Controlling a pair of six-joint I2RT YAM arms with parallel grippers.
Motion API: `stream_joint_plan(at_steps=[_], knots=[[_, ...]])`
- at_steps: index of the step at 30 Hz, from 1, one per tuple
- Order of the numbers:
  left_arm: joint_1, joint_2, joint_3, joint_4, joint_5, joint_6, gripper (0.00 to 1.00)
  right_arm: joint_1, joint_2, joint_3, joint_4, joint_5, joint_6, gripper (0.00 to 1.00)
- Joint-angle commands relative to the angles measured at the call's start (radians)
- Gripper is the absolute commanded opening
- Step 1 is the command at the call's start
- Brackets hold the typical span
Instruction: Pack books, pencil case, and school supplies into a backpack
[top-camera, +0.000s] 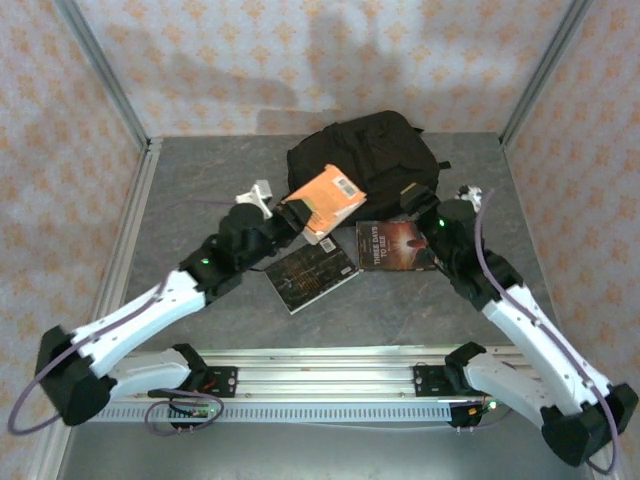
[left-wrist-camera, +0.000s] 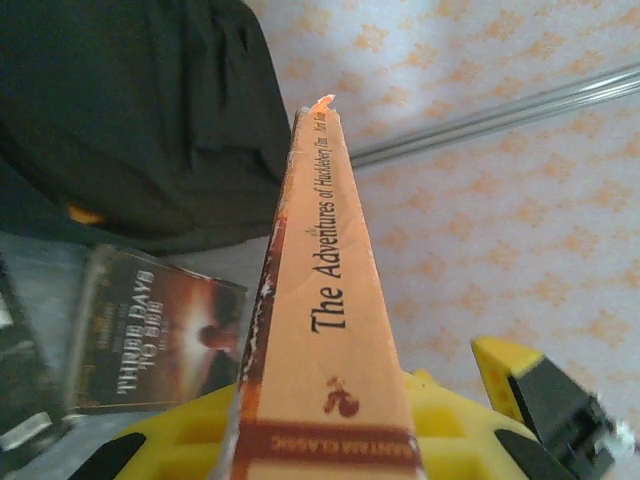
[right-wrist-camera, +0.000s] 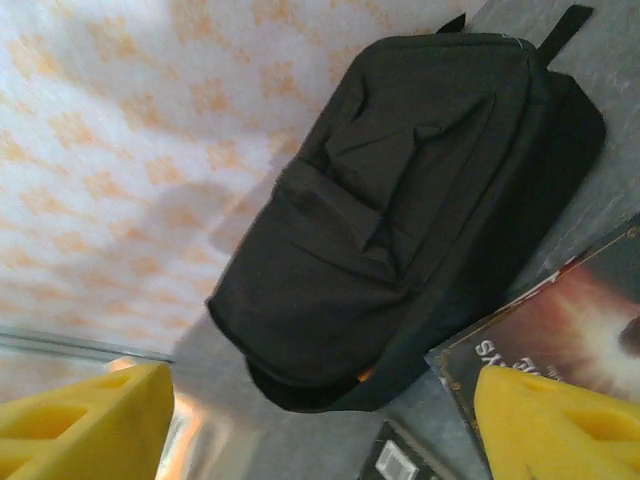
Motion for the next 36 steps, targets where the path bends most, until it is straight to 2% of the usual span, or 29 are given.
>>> stream_joint_plan(at_steps=[1, 5, 9, 12, 16, 19, 26, 30, 36], knots=[[0.072, -0.097, 0.105, -0.45, -0.107, 0.214, 0.0, 0.004, 0.168, 0.163, -0.175, -0.049, -0.28, 0.78], [0.22, -0.157, 0.127, -0.612, -0.102, 0.266, 0.0, 0.004, 0.444, 0.398, -0.287, -0.148, -0.385, 0.81], [0.28, -0.191, 0.115, -0.665, -0.173, 0.309, 0.0, 0.014, 0.635, 0.533, -0.281, -0.145, -0.416, 0.91], [0.291, -0.2, 0.11, -0.675, -0.216, 0.346, 0.0, 0.046, 0.766, 0.653, -0.297, -0.081, -0.475, 0.99], [0.306, -0.205, 0.104, -0.663, -0.243, 0.399, 0.0, 0.113, 0.961, 0.863, -0.356, 0.06, -0.551, 0.99], [0.322, -0.201, 0.093, -0.647, -0.239, 0.419, 0.0, 0.159, 1.087, 1.003, -0.371, 0.104, -0.583, 0.99], [0.341, -0.175, 0.072, -0.614, -0.167, 0.416, 0.0, 0.236, 1.34, 1.308, -0.412, 0.241, -0.64, 0.99], [0.341, -0.167, 0.062, -0.599, -0.142, 0.411, 0.0, 0.253, 1.444, 1.434, -0.41, 0.272, -0.652, 0.99], [0.341, -0.156, 0.051, -0.576, -0.106, 0.401, 0.0, 0.269, 1.544, 1.51, -0.339, 0.379, -0.698, 0.99]])
